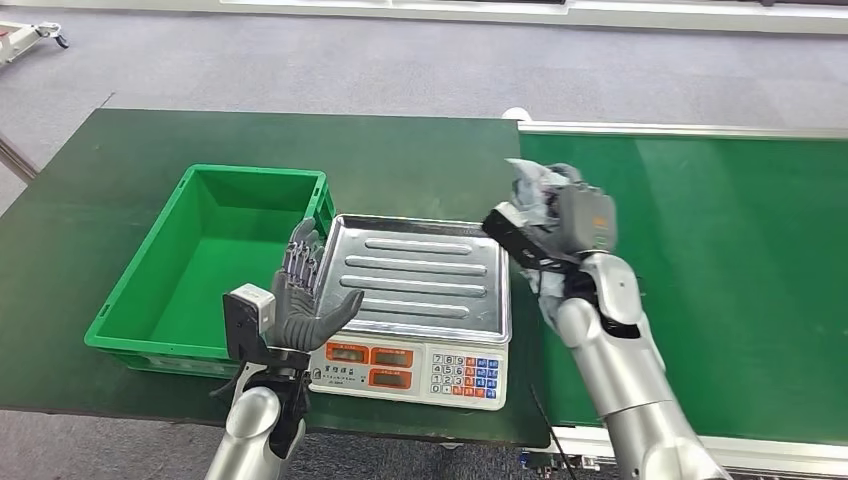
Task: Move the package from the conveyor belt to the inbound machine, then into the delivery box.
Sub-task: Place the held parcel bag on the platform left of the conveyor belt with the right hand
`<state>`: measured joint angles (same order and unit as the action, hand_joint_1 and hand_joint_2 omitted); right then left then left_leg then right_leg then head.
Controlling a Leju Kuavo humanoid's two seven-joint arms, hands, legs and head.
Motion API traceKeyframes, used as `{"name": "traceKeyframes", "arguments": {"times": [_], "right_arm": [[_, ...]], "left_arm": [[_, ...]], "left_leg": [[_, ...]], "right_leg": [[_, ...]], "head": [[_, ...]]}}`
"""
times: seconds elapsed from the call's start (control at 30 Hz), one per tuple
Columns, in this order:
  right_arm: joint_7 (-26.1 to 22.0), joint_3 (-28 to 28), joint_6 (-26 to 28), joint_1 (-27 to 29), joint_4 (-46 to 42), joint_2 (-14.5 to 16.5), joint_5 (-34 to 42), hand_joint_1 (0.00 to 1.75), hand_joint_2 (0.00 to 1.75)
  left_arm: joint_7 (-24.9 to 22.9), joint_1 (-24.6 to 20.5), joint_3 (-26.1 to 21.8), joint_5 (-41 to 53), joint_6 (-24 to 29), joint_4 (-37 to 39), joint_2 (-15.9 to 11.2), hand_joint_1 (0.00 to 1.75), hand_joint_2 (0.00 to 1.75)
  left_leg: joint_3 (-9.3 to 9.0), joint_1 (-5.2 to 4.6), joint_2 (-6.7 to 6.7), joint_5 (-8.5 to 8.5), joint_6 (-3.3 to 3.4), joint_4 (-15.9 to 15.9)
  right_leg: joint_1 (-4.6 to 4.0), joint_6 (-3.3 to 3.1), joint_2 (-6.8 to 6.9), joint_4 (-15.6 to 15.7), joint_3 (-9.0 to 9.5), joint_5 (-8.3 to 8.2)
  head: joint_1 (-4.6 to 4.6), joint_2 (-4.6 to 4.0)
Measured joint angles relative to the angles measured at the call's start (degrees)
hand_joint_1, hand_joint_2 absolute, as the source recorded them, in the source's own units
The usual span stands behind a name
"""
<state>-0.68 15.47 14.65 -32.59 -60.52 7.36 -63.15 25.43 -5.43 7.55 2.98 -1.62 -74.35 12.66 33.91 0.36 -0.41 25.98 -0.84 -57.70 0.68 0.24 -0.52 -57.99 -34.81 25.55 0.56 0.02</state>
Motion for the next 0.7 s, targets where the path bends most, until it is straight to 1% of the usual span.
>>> {"name": "traceKeyframes", "arguments": {"times": [0.1,0.23,0.43,0.7], "right_arm": [[1.50,7.48,-1.94,-0.04,-1.24,2.21,1.90,1.75,1.75],[1.94,12.36,-2.50,-0.23,-2.46,3.03,3.24,1.75,1.75],[1.86,15.06,-2.55,-0.40,-3.16,3.39,3.56,1.75,1.75],[1.86,15.83,-2.56,-0.43,-3.36,3.50,3.57,1.75,1.75]], "left_arm": [[0.12,0.41,-1.38,-0.03,-0.26,-0.41,0.00,0.00,1.75],[0.12,0.91,-2.56,-0.03,-0.38,-0.79,0.01,0.00,1.75],[0.12,1.29,-3.46,-0.03,-0.39,-0.95,0.04,0.00,1.75],[0.12,1.39,-3.61,-0.03,-0.39,-0.95,0.04,0.00,1.75]], "left_leg": [[0.05,0.06,-0.12,-0.03,-0.06,0.02],[0.09,0.13,-0.20,-0.03,-0.08,0.03],[0.09,0.12,-0.25,-0.03,-0.07,0.01],[0.09,0.11,-0.25,-0.03,-0.08,0.00]], "right_leg": [[-0.08,-0.09,0.12,-0.01,-0.05,0.06],[-0.06,-0.12,0.20,-0.01,-0.03,0.08],[-0.01,-0.10,0.23,-0.01,0.00,0.07],[-0.05,-0.11,0.23,-0.01,0.00,0.06]], "head": [[0.01,0.00],[-0.02,0.00],[-0.01,0.00],[-0.01,0.00]]}}
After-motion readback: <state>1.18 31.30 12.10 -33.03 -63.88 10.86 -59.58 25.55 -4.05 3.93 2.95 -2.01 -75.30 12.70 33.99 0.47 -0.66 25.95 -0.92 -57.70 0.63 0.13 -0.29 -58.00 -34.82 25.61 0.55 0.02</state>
